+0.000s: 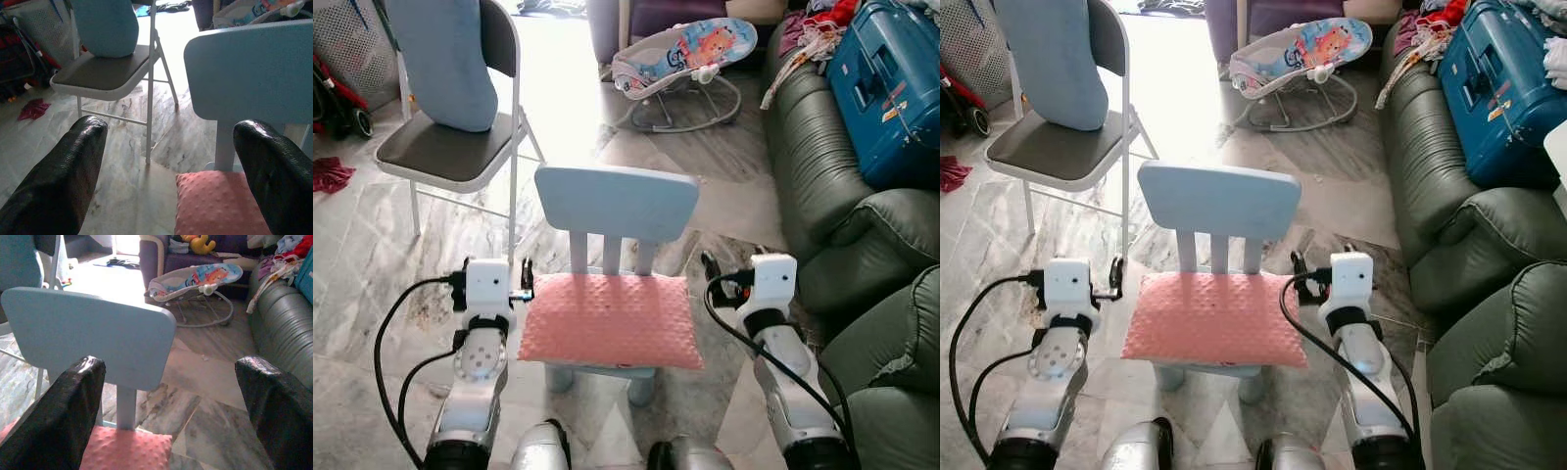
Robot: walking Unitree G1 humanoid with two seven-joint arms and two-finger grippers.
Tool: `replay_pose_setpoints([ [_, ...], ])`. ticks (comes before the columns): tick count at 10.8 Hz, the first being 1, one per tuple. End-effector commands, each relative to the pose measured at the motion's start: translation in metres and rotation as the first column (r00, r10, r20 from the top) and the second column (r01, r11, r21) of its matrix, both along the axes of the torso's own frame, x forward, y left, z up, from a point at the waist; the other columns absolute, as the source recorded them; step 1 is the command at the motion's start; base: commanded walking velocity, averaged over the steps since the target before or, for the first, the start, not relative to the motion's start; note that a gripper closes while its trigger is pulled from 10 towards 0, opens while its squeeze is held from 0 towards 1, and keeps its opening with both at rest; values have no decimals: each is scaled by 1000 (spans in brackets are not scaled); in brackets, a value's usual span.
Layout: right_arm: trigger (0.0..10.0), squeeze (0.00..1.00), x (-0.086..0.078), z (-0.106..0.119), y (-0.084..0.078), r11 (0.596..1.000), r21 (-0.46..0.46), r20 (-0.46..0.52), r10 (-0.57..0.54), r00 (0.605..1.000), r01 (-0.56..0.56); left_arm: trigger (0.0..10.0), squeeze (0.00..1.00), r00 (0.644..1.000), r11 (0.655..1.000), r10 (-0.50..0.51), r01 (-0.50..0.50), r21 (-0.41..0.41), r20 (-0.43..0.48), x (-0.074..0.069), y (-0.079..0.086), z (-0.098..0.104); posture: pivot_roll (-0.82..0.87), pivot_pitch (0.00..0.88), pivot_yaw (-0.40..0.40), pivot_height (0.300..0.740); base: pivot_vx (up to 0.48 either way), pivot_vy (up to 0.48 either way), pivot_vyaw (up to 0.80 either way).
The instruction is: Move the pillow to the sofa
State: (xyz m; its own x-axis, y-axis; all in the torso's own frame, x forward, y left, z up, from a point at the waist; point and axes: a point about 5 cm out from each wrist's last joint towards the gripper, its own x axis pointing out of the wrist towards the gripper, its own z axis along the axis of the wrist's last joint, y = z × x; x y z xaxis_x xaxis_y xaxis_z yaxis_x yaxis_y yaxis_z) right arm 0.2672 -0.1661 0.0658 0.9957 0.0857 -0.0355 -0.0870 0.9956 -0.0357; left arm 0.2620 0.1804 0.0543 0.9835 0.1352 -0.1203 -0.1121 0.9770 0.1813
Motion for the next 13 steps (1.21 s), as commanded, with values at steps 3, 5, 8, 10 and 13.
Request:
replay_pose_setpoints([
  [3, 10000, 0, -3, -3, -1, 1000, 18, -20, -13, 1000, 13, 10000, 0, 1000, 1000, -4, 4, 14, -6, -2, 5, 2, -11, 148, -32, 740, 0, 0, 0],
  [5, 10000, 0, -4, -4, -1, 1000, 18, -24, -12, 1000, 12, 10000, 0, 1000, 1000, 0, 0, 17, -9, -3, 6, 1, -11, 150, -34, 740, 0, 0, 0],
  [8, 10000, 0, -4, -5, -2, 1000, 22, -28, -11, 1000, 12, 10000, 0, 1000, 1000, 2, -2, 17, -10, -3, 5, 1, -10, 152, -35, 695, 0, 0, 0],
  [10, 10000, 0, -4, -5, -1, 1000, 25, -28, -8, 1000, 9, 10000, 0, 1000, 1000, 2, -2, 18, -9, -1, 5, 2, -7, 151, -35, 661, 0, 0, 0],
  [13, 10000, 0, -2, -4, 0, 1000, 31, -23, -4, 1000, 4, 10000, 0, 1000, 1000, 4, -4, 20, -5, 0, 5, 3, -3, 147, -38, 601, 0, 0, 0],
])
